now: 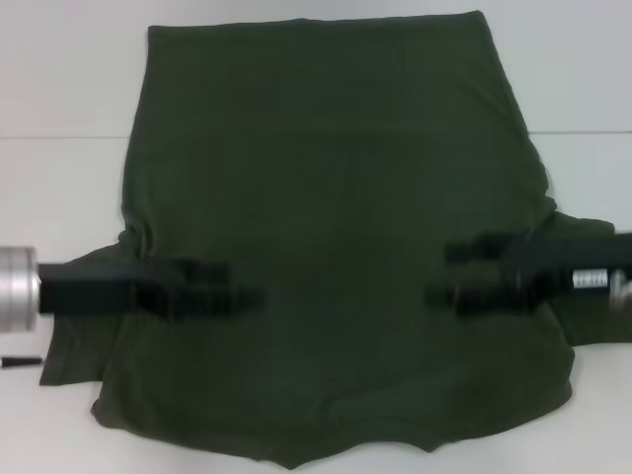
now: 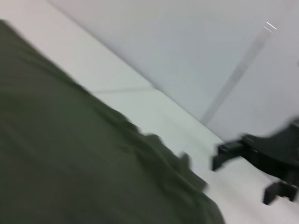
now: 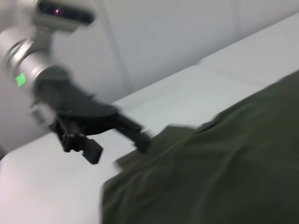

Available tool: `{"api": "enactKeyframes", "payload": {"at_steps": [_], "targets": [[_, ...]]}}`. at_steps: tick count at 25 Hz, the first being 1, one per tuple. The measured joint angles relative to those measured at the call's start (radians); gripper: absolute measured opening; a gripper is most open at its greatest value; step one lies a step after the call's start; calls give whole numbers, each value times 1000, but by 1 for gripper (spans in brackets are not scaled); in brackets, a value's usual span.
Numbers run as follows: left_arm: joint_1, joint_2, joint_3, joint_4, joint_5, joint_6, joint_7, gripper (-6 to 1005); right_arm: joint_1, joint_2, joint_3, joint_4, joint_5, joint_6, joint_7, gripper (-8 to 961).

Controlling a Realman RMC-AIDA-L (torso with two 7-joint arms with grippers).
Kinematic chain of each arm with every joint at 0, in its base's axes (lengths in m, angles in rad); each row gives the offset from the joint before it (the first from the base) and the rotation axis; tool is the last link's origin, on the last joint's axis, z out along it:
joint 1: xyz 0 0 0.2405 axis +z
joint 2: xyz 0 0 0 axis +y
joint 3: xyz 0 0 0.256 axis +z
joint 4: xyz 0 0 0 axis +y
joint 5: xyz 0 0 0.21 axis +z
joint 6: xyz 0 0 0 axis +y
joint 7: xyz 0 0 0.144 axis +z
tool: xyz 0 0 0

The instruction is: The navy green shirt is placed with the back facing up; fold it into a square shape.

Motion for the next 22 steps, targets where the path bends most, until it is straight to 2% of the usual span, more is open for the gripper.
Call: {"api": "enactKeyframes", "payload": {"at_steps": [2,4,7,9,12,14,22], "targets": [[2,15,-45,-11,-2,-51,-94,929,7,-3,34,1,7,38,86,907],[3,43,-91,-43,-1,-97,-204,929,20,-12,71,6,10,87,200,906],[6,78,-190,-96,4,-129,-341,928,39,-32,113,30,14,161,379,905],[16,88,-264,-114,17,-130,-393,928,51,-53,140,67,28,193,461,904],[40,91,-337,-123,73,-148,-439,927,59,-76,163,130,70,210,473,903],[52,89,-357,-133,104,-179,-442,926,61,-83,165,160,91,223,467,902],[94,54,-366,-234,108,-384,-232,924,61,-79,158,183,97,257,447,899]]}}
